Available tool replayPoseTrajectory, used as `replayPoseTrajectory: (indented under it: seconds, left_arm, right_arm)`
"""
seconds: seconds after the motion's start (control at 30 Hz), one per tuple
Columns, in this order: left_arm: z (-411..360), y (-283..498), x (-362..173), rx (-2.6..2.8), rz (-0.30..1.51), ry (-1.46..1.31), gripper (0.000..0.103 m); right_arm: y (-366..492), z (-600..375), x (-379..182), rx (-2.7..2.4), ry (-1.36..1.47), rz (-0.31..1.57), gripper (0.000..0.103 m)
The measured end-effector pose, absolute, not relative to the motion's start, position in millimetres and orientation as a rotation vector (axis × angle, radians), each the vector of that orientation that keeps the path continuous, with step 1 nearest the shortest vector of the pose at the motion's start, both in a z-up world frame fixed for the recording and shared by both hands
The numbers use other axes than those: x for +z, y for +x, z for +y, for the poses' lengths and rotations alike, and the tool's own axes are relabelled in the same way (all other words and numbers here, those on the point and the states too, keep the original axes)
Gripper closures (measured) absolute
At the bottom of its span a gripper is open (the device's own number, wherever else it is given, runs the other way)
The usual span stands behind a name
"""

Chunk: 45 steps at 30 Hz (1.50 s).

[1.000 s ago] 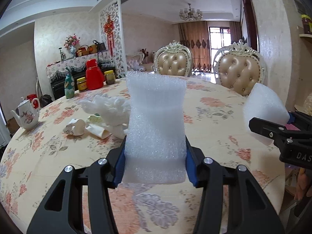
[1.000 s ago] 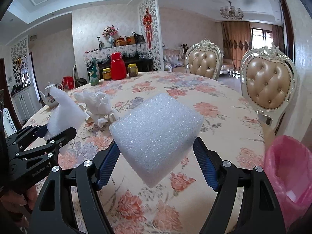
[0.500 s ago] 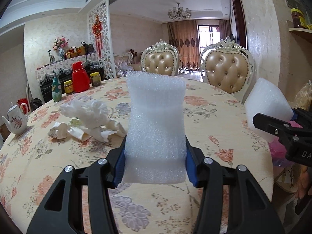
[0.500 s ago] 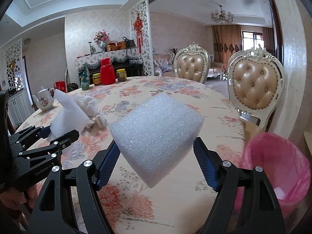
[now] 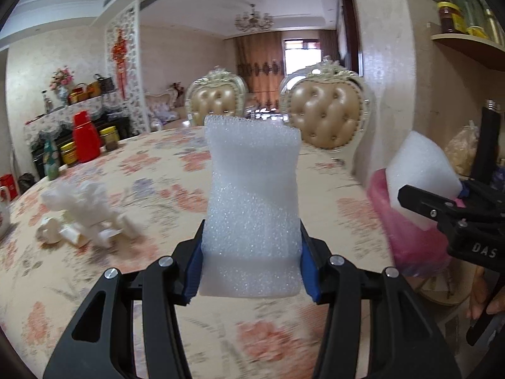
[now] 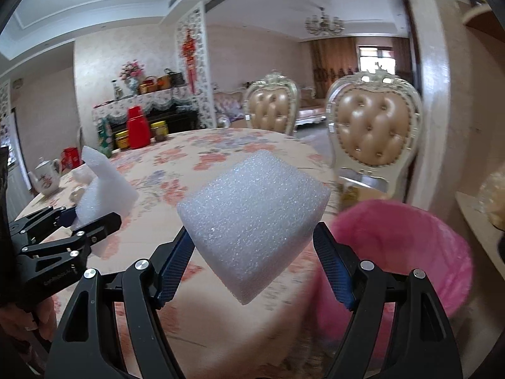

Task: Collect trash
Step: 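Carry the foam strip with the left gripper while the right carries the foam cube to the bin, then open both grippers over the pink bin to drop the foam pieces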

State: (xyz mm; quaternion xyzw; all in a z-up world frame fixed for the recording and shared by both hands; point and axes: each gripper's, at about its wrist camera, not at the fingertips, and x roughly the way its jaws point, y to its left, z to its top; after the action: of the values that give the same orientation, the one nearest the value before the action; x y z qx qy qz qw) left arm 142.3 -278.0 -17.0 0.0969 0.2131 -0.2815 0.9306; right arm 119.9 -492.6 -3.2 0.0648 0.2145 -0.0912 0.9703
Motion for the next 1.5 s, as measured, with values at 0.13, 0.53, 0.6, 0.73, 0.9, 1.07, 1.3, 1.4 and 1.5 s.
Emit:
replayPoseTrajectory:
  seconds: [0.13, 0.53, 0.6, 0.73, 0.9, 1.07, 1.3, 1.4, 1.5]
  left_arm:
    - [-305, 137, -17, -0.658, 0.441, 0.190, 0.053]
    - [-398, 133, -14, -0.884, 0.469, 0.187, 0.053]
    - [-412, 133, -14, -0.916, 0.472, 0.186, 0.053]
    - [-447, 136, -15, -0.981, 0.485, 0.199, 0.053]
    - [-486, 140, -18, -1.035, 0.502, 0.215, 0.053]
    - [-518, 147, -28, -1.085, 0.539, 0.223, 0.052]
    - [-529, 156, -40, -1.043, 0.544, 0.227, 0.028]
    - [-514, 160, -37, -1.003, 0.541, 0.218, 0.021]
    - [-481, 168, -32, -0.926, 0.538, 0.189, 0.010]
  right_arm:
    - [103, -518, -4, -0.259, 0.142, 0.425, 0.029]
    - [75, -606, -26, -0.471, 0.178, 0.467, 0.029]
    - [77, -617, -30, -0.495, 0.181, 0.474, 0.029]
    - [75, -636, -39, -0.517, 0.185, 0.488, 0.028]
    - [75, -657, -48, -0.526, 0.187, 0.498, 0.027]
    - [77, -667, -55, -0.513, 0.189, 0.522, 0.021]
    - [63, -666, -60, -0.525, 0.183, 0.541, 0.017]
    - [53, -660, -56, -0.533, 0.189, 0.533, 0.017]
    - [53, -648, -50, -0.531, 0.172, 0.536, 0.017]
